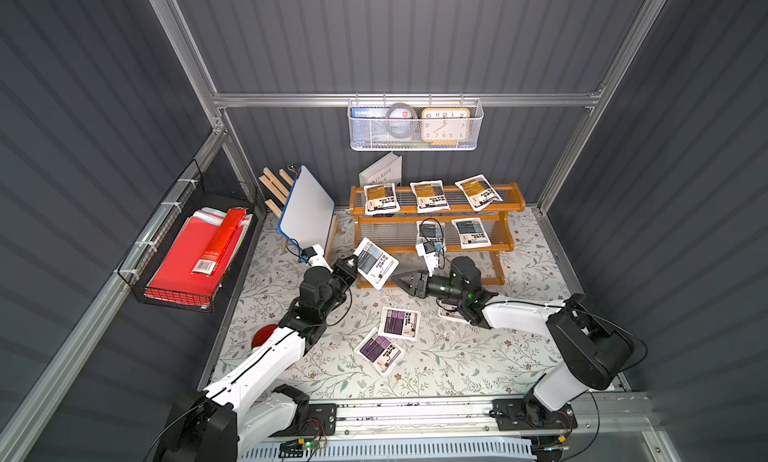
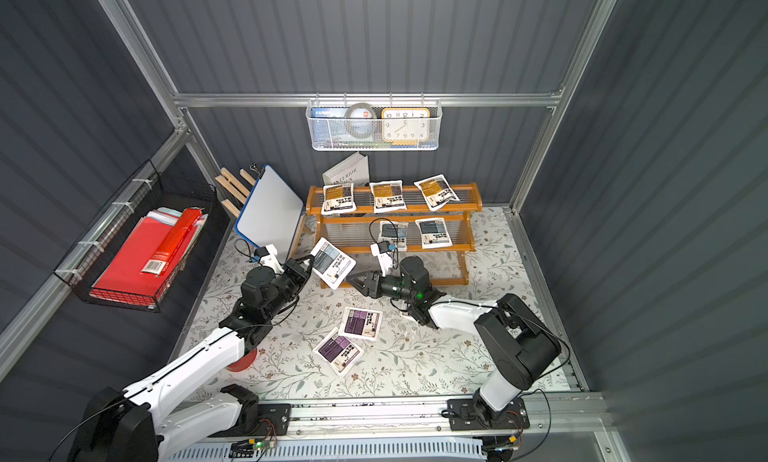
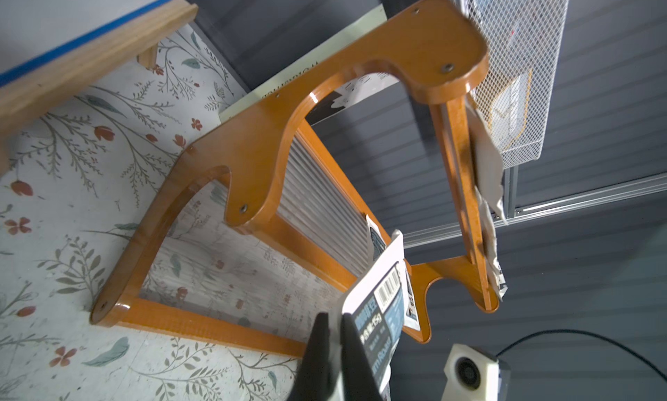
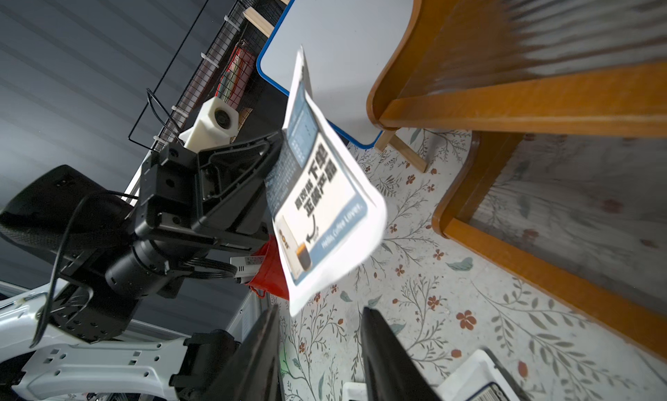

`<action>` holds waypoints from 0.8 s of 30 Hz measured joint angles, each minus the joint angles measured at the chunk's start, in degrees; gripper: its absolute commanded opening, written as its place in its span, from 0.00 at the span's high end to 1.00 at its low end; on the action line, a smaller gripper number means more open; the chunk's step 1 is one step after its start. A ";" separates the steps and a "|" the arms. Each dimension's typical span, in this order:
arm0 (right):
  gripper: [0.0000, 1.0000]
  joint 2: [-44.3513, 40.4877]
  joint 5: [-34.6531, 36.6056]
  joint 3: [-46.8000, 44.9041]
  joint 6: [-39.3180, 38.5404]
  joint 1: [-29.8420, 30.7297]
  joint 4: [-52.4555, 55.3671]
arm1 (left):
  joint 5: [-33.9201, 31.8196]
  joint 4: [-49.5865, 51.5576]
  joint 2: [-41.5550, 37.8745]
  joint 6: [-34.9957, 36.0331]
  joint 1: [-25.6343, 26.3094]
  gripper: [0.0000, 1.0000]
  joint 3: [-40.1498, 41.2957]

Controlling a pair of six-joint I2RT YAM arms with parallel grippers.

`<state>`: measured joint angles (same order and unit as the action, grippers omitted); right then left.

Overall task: Place the bagged coffee beans on the shelf by color
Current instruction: Pick up the bagged coffee beans at the center of the board.

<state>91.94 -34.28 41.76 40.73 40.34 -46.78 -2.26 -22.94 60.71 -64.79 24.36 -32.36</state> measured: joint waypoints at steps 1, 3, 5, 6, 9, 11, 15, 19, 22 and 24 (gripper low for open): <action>0.58 -0.13 0.02 -0.11 -0.11 0.00 0.22 | -0.22 -0.07 -0.17 0.02 -0.02 1.00 -0.04; 0.58 -0.15 0.00 -0.15 -0.28 0.00 0.55 | -0.39 -0.04 -0.13 0.02 0.00 1.00 -0.20; 0.59 -0.15 0.00 -0.13 -0.26 0.00 0.55 | -0.42 -0.11 0.24 0.02 0.00 1.00 -0.22; 0.59 -0.11 -0.02 -0.09 -0.24 0.00 0.48 | -0.39 -0.17 0.50 0.02 0.00 1.00 -0.22; 0.59 0.59 -0.17 0.81 -0.07 0.00 0.07 | -0.37 -0.52 1.36 0.04 0.00 1.00 -0.22; 0.60 1.68 -0.35 2.19 0.07 0.00 -0.15 | -0.31 -0.72 1.66 0.04 0.00 1.00 -0.22; 0.61 4.04 -0.59 4.70 0.87 0.04 -1.62 | 0.15 -1.40 2.03 0.04 0.00 1.00 -0.22; 0.65 5.75 -0.66 5.86 2.16 0.24 -3.32 | 0.66 -2.67 2.27 0.00 0.00 1.00 -0.22; 0.72 7.23 -0.61 6.88 3.26 0.57 -4.33 | 1.11 -3.50 2.34 0.00 0.00 1.00 -0.22; 0.81 7.96 -0.61 7.43 4.00 0.70 -5.09 | 1.51 -3.91 2.45 0.00 0.00 1.00 -0.22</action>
<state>99.90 -34.89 49.19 44.73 41.04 -51.88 -0.75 -26.85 63.16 -64.79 24.36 -32.58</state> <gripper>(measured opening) 0.267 0.086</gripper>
